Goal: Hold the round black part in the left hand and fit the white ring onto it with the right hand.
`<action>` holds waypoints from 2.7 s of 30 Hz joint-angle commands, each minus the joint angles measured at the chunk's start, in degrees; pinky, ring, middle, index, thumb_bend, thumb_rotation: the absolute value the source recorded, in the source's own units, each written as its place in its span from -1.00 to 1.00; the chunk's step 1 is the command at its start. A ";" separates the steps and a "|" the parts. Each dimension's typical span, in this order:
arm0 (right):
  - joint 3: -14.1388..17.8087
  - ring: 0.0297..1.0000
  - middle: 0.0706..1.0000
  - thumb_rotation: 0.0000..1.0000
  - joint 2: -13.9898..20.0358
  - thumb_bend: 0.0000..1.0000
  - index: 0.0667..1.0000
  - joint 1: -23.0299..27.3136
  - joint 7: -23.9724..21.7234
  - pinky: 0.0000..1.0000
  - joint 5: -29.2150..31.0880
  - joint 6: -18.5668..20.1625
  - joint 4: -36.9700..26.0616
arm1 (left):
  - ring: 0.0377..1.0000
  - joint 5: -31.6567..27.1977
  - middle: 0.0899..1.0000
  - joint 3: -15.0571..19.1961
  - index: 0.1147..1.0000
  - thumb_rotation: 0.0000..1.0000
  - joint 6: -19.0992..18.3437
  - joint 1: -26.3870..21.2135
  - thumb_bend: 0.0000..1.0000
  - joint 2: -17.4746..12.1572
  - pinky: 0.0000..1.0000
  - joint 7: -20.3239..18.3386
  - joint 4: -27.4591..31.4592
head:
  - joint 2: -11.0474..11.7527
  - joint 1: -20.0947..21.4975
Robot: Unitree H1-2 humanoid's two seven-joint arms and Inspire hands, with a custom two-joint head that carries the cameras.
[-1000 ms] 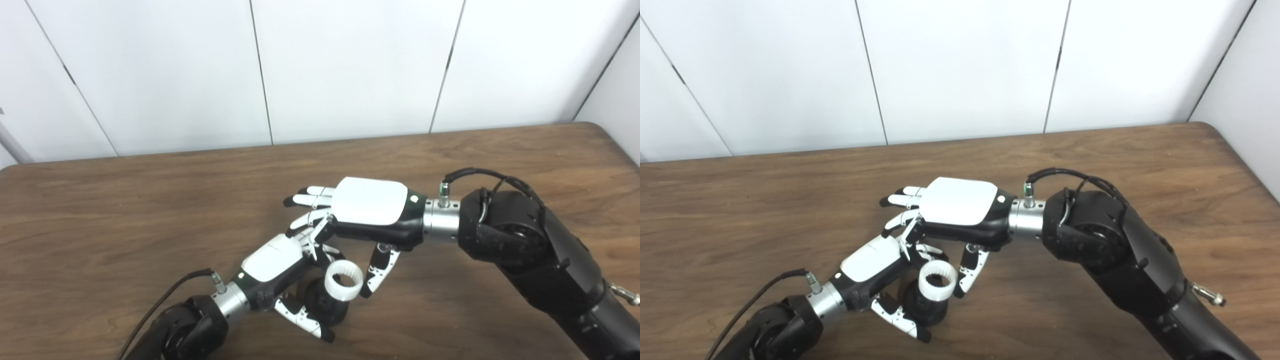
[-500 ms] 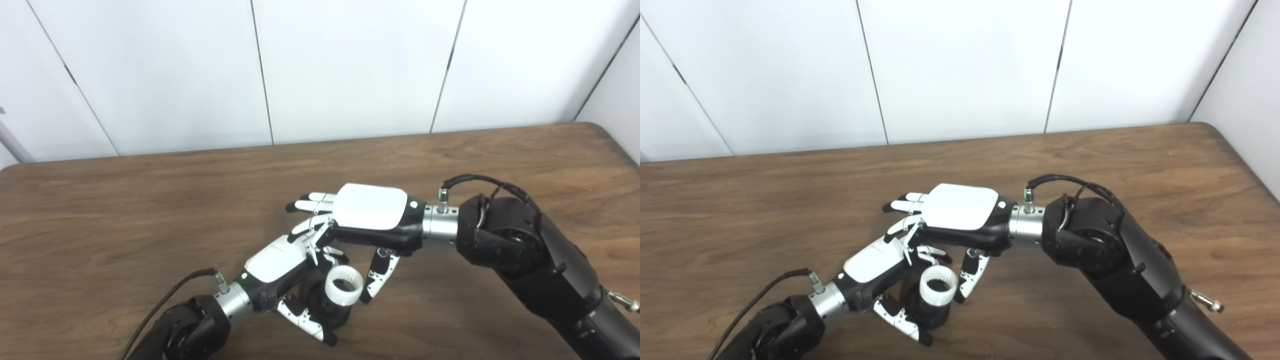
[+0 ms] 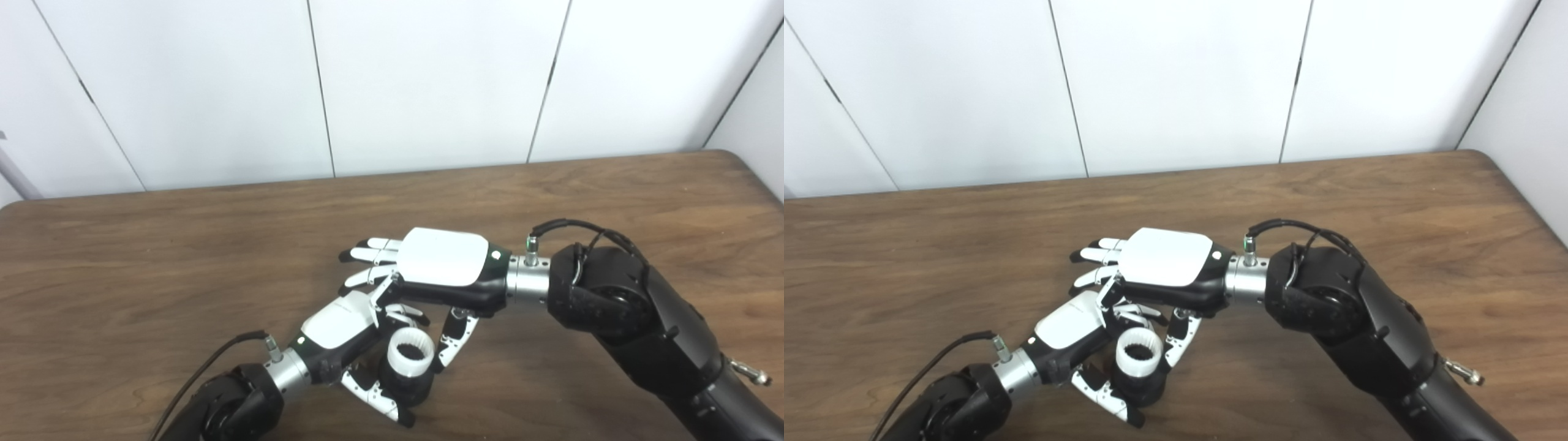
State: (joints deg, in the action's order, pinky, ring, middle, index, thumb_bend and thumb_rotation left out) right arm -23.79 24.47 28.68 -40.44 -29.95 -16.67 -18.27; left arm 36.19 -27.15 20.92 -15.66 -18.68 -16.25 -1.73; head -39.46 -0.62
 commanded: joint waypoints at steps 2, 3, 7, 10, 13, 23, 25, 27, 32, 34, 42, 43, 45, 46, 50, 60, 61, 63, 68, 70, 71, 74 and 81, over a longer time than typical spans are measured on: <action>0.51 1.00 0.73 -0.72 -0.65 0.05 -0.11 0.86 2.55 1.00 -0.41 -1.99 -0.48 | 1.00 -0.19 0.60 0.37 -0.17 -0.87 -0.11 -0.41 0.05 -0.26 1.00 -0.85 1.77 | -0.21 -0.26; 0.46 1.00 0.73 -0.72 -0.74 0.05 -0.11 0.78 2.55 1.00 -0.42 -2.04 -0.46 | 1.00 -0.29 0.61 0.38 -0.17 -0.87 -0.24 -0.45 0.05 -0.32 1.00 -1.15 1.90 | -0.23 -0.27; 0.37 1.00 0.74 -0.72 -0.86 0.05 -0.11 0.76 2.46 1.00 -0.34 -2.21 -0.33 | 1.00 -0.70 0.62 0.61 -0.17 -0.87 -0.55 -0.54 0.05 -0.45 1.00 -1.95 2.21 | -0.40 -0.19; 0.42 1.00 0.73 -0.72 -0.82 0.05 -0.11 0.79 2.31 1.00 -0.31 -2.13 -0.27 | 1.00 -0.89 0.61 0.96 -0.17 -0.87 -0.54 -0.49 0.05 -0.36 1.00 -2.06 2.35 | -0.48 -0.20; 0.47 1.00 0.72 -0.72 -0.73 0.05 -0.11 0.61 2.17 1.00 -0.47 -1.86 -0.42 | 1.00 -1.06 0.62 1.26 -0.17 -0.87 -1.15 -0.31 0.05 -0.24 1.00 -2.58 3.09 | -0.81 -0.30; 0.65 1.00 0.71 -0.72 -0.67 0.05 -0.11 -0.04 2.31 1.00 -0.24 -1.82 0.13 | 1.00 -0.90 0.63 1.42 -0.17 -0.87 -1.32 -0.18 0.05 0.00 1.00 -2.99 3.51 | -0.96 -0.49; 0.66 1.00 0.72 -0.72 -0.60 0.05 -0.11 0.24 1.96 1.00 -0.31 -1.45 0.06 | 1.00 -0.88 0.62 1.46 -0.17 -0.87 -1.07 -0.17 0.05 0.11 1.00 -2.75 3.34 | -0.96 -0.51; 0.69 1.00 0.72 -0.72 -0.57 0.05 -0.11 0.35 1.99 1.00 -0.23 -1.52 0.21 | 1.00 -0.81 0.62 1.45 -0.17 -0.87 -0.98 -0.19 0.05 0.22 1.00 -2.65 3.28 | -0.97 -0.52; 0.58 1.00 0.71 -0.72 -0.62 0.05 -0.11 0.39 2.08 1.00 -0.26 -1.74 0.58 | 1.00 -0.08 0.62 1.23 -0.17 -0.87 -1.77 -0.18 0.05 0.38 1.00 -3.16 3.71 | -0.97 -0.68; 0.45 1.00 0.71 -0.72 -0.57 0.05 -0.11 0.60 1.71 1.00 -0.25 -1.51 0.56 | 1.00 0.08 0.62 1.14 -0.17 -0.87 -1.75 -0.11 0.05 0.44 1.00 -3.17 3.77 | -0.99 -0.74; 0.26 1.00 0.72 -0.72 -0.52 0.05 -0.11 1.49 0.89 1.00 -0.40 -0.96 1.10 | 1.00 0.71 0.61 1.02 -0.17 -0.87 -2.04 0.05 0.05 0.76 1.00 -3.30 4.09 | -1.15 -0.74; 0.24 1.00 0.72 -0.72 -0.56 0.05 -0.11 1.60 0.85 1.00 -0.24 -0.94 1.28 | 1.00 0.77 0.62 1.01 -0.17 -0.87 -1.91 0.04 0.05 0.80 1.00 -3.21 4.06 | -1.15 -0.69; 0.24 1.00 0.73 -0.72 -0.61 0.05 -0.11 1.80 0.68 1.00 0.06 -0.92 1.58 | 1.00 0.98 0.63 0.97 -0.17 -0.87 -1.72 0.02 0.05 0.93 1.00 -3.01 4.03 | -1.24 -0.81; 0.24 1.00 0.72 -0.72 -0.65 0.05 -0.11 1.87 0.67 1.00 0.20 -1.03 1.81 | 1.00 1.10 0.63 0.94 -0.17 -0.87 -1.70 0.01 0.05 1.01 1.00 -2.97 4.06 | -1.37 -0.83; 0.11 1.00 0.72 -0.72 -0.76 0.05 -0.11 2.05 0.70 1.00 0.01 -1.24 2.28 | 1.00 1.33 0.66 0.80 -0.17 -0.87 -2.17 -0.04 0.05 1.24 1.00 -3.47 4.34 | -1.39 -1.00; 0.01 1.00 0.72 -0.72 -0.39 0.05 -0.11 1.98 0.44 1.00 0.48 -1.36 2.47 | 1.00 1.12 0.66 0.77 -0.17 -0.87 -2.51 0.08 0.05 1.62 1.00 -3.86 4.78 | -1.81 -1.29; 0.01 1.00 0.72 -0.72 -0.38 0.05 -0.11 1.94 0.44 1.00 0.57 -1.36 2.48 | 1.00 1.06 0.67 0.80 -0.17 -0.87 -2.68 0.10 0.05 1.66 1.00 -4.00 4.88 | -1.81 -1.29; -0.01 1.00 0.72 -0.72 -0.43 0.05 -0.11 1.83 0.49 1.00 0.76 -1.37 2.49 | 1.00 1.08 0.68 0.84 -0.17 -0.87 -3.00 0.10 0.05 1.75 1.00 -4.19 5.08 | -1.90 -1.19; -0.16 1.00 0.71 -0.72 -0.42 0.05 -0.11 1.81 0.41 1.00 0.70 -1.48 2.37 | 1.00 0.99 0.72 0.72 -0.17 -0.87 -3.31 -0.04 0.05 1.77 1.00 -4.57 5.38 | -2.07 -1.15; -0.19 1.00 0.71 -0.72 -0.39 0.05 -0.11 1.84 0.26 1.00 0.50 -1.30 2.22 | 1.00 0.95 0.71 0.67 -0.17 -0.87 -3.55 -0.05 0.05 1.82 1.00 -4.72 5.53 | -2.14 -1.21; -0.19 1.00 0.71 -0.72 -0.36 0.05 -0.11 1.84 0.26 1.00 0.48 -1.32 2.20 | 1.00 0.96 0.71 0.65 -0.17 -0.87 -3.57 -0.05 0.05 1.85 1.00 -4.70 5.57 | -2.16 -1.20; -0.30 1.00 0.72 -0.72 -0.27 0.05 -0.11 1.96 0.24 1.00 0.45 -1.63 2.36 | 1.00 1.12 0.73 0.54 -0.17 -0.87 -3.63 0.00 0.05 2.00 1.00 -4.62 5.65 | -2.20 -1.25; -0.52 1.00 0.73 -0.72 -0.06 0.05 -0.11 2.38 -0.29 1.00 0.35 -1.38 2.52 | 1.00 1.03 0.73 0.30 -0.17 -0.87 -3.25 0.05 0.05 2.68 1.00 -4.17 5.41 | -2.51 -1.43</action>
State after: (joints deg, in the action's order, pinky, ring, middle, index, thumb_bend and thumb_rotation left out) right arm -24.61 24.10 28.53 -40.99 -30.13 -17.65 -14.89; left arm 37.66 -26.31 16.83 -14.73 -16.96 -20.79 2.24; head -41.92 -2.02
